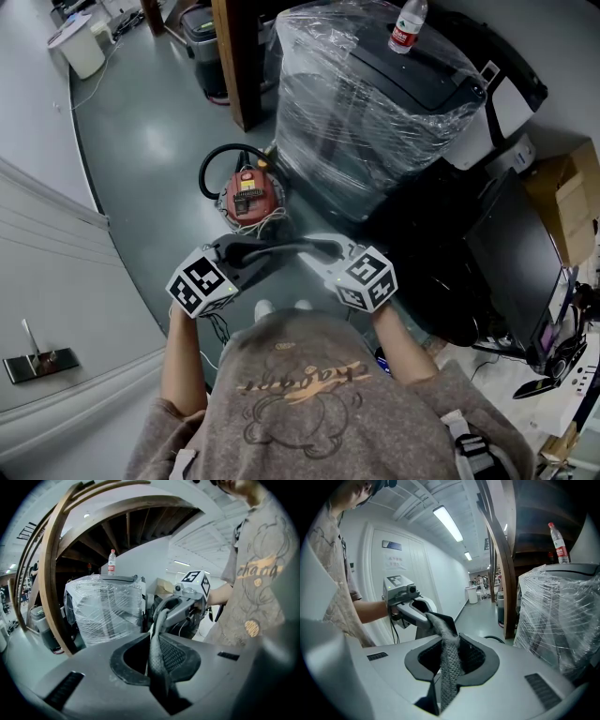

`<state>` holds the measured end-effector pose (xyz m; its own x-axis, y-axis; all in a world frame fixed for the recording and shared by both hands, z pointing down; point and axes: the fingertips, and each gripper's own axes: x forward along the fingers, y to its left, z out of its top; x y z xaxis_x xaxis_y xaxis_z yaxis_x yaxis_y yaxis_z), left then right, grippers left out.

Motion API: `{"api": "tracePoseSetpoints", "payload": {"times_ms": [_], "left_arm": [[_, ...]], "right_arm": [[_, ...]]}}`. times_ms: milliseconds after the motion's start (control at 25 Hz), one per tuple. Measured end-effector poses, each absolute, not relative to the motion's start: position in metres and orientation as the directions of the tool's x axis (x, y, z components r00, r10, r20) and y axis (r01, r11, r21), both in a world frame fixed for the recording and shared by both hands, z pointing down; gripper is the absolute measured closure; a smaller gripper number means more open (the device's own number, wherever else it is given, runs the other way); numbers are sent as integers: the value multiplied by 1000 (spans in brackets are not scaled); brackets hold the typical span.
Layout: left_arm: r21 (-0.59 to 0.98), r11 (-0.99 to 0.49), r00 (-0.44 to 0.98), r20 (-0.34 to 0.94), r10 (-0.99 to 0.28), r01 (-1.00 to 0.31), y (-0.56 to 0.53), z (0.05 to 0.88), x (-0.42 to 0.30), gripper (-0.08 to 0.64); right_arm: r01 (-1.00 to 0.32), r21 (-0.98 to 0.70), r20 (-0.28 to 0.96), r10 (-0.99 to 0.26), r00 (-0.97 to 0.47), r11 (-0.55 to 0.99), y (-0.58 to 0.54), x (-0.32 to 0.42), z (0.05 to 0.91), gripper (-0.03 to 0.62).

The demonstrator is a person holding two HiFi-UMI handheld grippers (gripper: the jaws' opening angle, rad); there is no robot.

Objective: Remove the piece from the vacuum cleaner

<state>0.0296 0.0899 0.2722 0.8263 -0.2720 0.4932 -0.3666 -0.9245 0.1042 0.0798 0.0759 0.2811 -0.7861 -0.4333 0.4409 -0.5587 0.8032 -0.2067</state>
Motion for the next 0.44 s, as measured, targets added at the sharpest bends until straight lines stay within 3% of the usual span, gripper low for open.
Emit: {"api": "tracePoseSetpoints", "payload": {"times_ms": [440], "left_arm": [[110,-924,830,489,-269,-365,86,276,31,523]], "right_arm": [[-566,-209,446,-437,-781,797,73,81,285,529]]}}
